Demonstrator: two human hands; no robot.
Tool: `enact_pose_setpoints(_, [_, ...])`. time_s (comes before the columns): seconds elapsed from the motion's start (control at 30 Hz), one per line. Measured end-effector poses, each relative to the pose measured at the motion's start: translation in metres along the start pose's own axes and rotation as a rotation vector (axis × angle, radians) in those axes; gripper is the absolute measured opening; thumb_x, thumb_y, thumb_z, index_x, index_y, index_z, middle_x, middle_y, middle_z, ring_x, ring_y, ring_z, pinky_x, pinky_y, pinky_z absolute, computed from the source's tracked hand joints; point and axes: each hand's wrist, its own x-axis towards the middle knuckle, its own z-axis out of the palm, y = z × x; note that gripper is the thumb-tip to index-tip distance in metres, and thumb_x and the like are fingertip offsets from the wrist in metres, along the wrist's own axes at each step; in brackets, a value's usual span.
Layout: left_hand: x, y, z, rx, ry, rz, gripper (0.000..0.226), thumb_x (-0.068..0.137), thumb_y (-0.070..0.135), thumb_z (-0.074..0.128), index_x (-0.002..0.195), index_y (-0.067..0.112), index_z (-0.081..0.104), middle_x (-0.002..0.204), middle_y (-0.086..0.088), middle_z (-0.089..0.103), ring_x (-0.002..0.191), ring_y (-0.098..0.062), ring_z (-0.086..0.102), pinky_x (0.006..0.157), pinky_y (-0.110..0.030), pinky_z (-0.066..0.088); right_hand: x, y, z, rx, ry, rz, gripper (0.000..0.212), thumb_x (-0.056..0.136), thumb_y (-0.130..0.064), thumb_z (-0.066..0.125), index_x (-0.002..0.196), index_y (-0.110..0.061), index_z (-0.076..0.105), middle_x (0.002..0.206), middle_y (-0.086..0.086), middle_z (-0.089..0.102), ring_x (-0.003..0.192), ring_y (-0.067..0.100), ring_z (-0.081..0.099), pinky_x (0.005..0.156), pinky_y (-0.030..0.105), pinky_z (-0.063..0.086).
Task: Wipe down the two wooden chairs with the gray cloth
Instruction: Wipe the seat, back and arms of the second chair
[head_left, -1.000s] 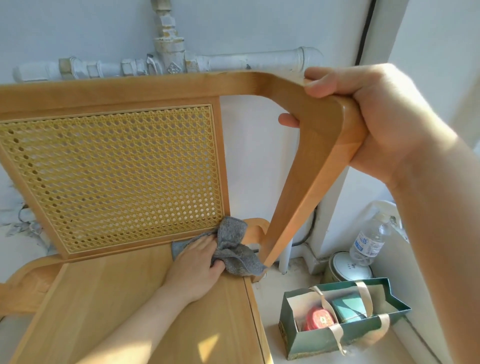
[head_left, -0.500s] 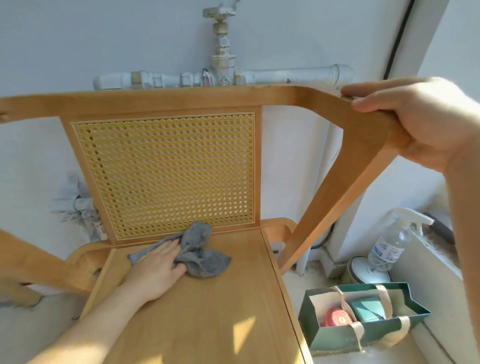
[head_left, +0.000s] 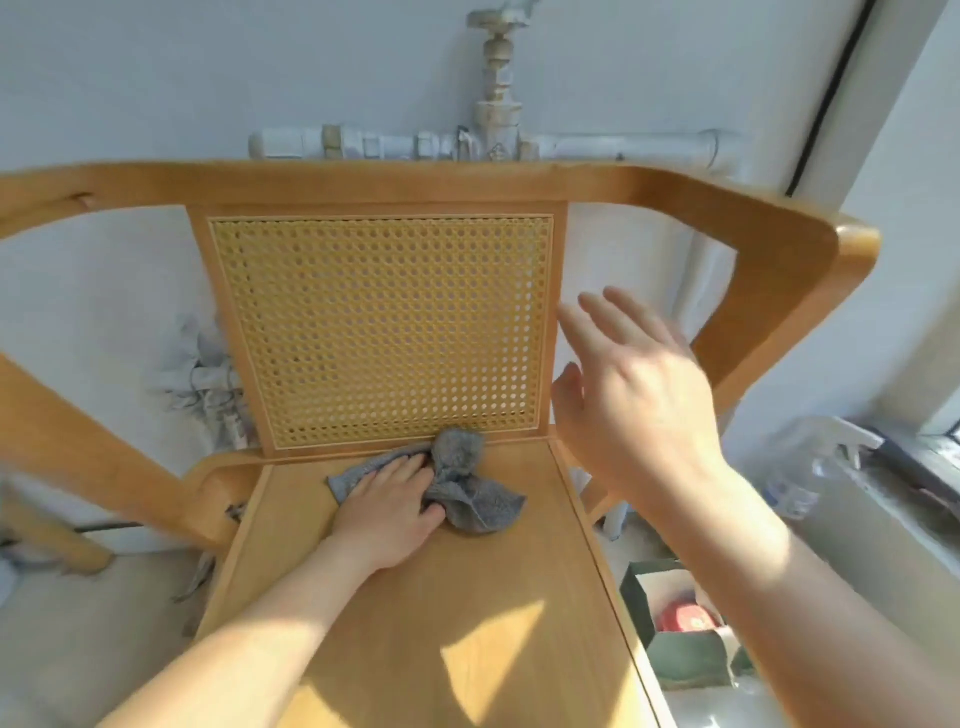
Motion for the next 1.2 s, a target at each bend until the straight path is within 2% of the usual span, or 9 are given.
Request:
enact_pose_setpoints(0.1, [-0.029, -0.084, -0.01, -0.018, 0.008, -0.208, 0.063, 0.095, 0.049, 0.032, 0.151, 0.023, 0.025, 0.161, 0.003, 0.014, 0.147, -0.015, 0.013, 0.119, -0.035, 0.016, -0.022, -0.034, 0.064, 0.14, -0.495, 0.144, 0.062, 0.093, -0.032, 0.04, 0.152, -0.021, 0.023, 0.153, 0.003, 0.035, 0.139, 0.027, 0.031, 0.106, 0.039, 0.036])
enact_pose_setpoints(0.2, [-0.047, -0.127, -0.009, -0.025, 0.026, -0.349, 0.069, 0.087, 0.054, 0.025, 0.147, 0.022, 0.032, 0.161, 0.001, 0.018, 0.145, -0.021, 0.021, 0.115, -0.04, 0.023, -0.058, -0.049, 0.128, 0.195, -0.772, 0.176, 0.061, 0.096, -0.043, 0.036, 0.151, -0.028, 0.017, 0.155, 0.005, 0.03, 0.142, 0.029, 0.026, 0.11, 0.044, 0.032])
enact_pose_setpoints(0.43, [-0.012, 0.01, 0.01, -0.005, 0.003, -0.181, 0.068, 0.092, 0.052, 0.032, 0.15, 0.017, 0.023, 0.162, -0.005, 0.009, 0.148, -0.03, 0.002, 0.12, -0.047, 0.004, -0.084, -0.032, 0.153, 0.815, -0.405, 0.687, 0.039, 0.096, -0.021, 0.049, 0.135, -0.015, 0.052, 0.122, 0.001, 0.064, 0.121, 0.018, 0.055, 0.101, 0.029, 0.038])
enact_pose_setpoints(0.53, [-0.004, 0.063, 0.017, -0.046, -0.045, -0.002, 0.067, 0.095, 0.042, 0.035, 0.154, 0.021, 0.012, 0.162, -0.001, 0.006, 0.148, -0.029, -0.002, 0.12, -0.047, 0.0, -0.091, -0.033, 0.153, 0.814, -0.296, 0.629, 0.039, 0.097, -0.022, 0.052, 0.135, -0.017, 0.054, 0.133, -0.003, 0.057, 0.128, 0.012, 0.047, 0.106, 0.028, 0.033])
enact_pose_setpoints(0.63, [-0.011, 0.041, 0.001, -0.286, -0.081, 0.09, 0.069, 0.091, 0.032, 0.052, 0.152, 0.02, 0.022, 0.161, 0.0, 0.015, 0.149, -0.02, 0.006, 0.121, -0.036, 0.005, -0.097, -0.034, 0.163, 0.635, -0.414, 0.461, 0.039, 0.098, -0.035, 0.049, 0.133, -0.019, 0.058, 0.146, 0.002, 0.047, 0.138, 0.02, 0.037, 0.111, 0.041, 0.029])
enact_pose_setpoints(0.77, [-0.05, -0.045, -0.014, -0.365, 0.022, -0.056, 0.055, 0.09, 0.036, 0.059, 0.143, 0.035, 0.043, 0.159, 0.006, 0.023, 0.146, -0.012, 0.017, 0.117, -0.028, 0.012, -0.094, -0.053, 0.173, 0.069, -0.494, 0.101, 0.038, 0.094, -0.041, 0.047, 0.123, -0.021, 0.061, 0.149, 0.001, 0.043, 0.14, 0.02, 0.031, 0.105, 0.051, 0.023])
enact_pose_setpoints(0.93, [-0.085, -0.106, 0.01, -0.217, 0.258, -0.152, 0.04, 0.1, 0.029, 0.042, 0.14, 0.031, 0.049, 0.154, 0.005, 0.035, 0.144, -0.012, 0.025, 0.119, -0.036, 0.018, -0.062, -0.109, 0.198, 0.133, -0.822, -0.055, 0.059, 0.094, -0.047, 0.016, 0.152, -0.035, 0.015, 0.16, 0.012, 0.015, 0.144, 0.038, 0.016, 0.116, 0.047, 0.017])
enact_pose_setpoints(1.07, [-0.091, -0.116, 0.019, -0.331, 0.471, -0.404, 0.041, 0.096, 0.015, 0.044, 0.135, 0.016, 0.051, 0.14, -0.011, 0.05, 0.128, -0.031, 0.045, 0.104, -0.038, 0.034, -0.051, -0.159, 0.217, 0.085, -0.904, -0.111, 0.062, 0.09, -0.072, 0.01, 0.148, -0.051, 0.012, 0.162, 0.011, 0.004, 0.144, 0.047, 0.002, 0.115, 0.057, 0.004])
enact_pose_setpoints(1.2, [-0.084, -0.125, 0.018, -0.712, 0.38, -0.642, 0.035, 0.098, 0.026, 0.04, 0.131, 0.02, 0.049, 0.131, -0.012, 0.057, 0.118, -0.031, 0.052, 0.096, -0.037, 0.042, -0.079, -0.177, 0.191, 0.135, -0.894, -0.24, 0.051, 0.098, -0.056, 0.014, 0.149, -0.047, 0.015, 0.162, 0.009, 0.007, 0.146, 0.041, 0.002, 0.118, 0.052, 0.006])
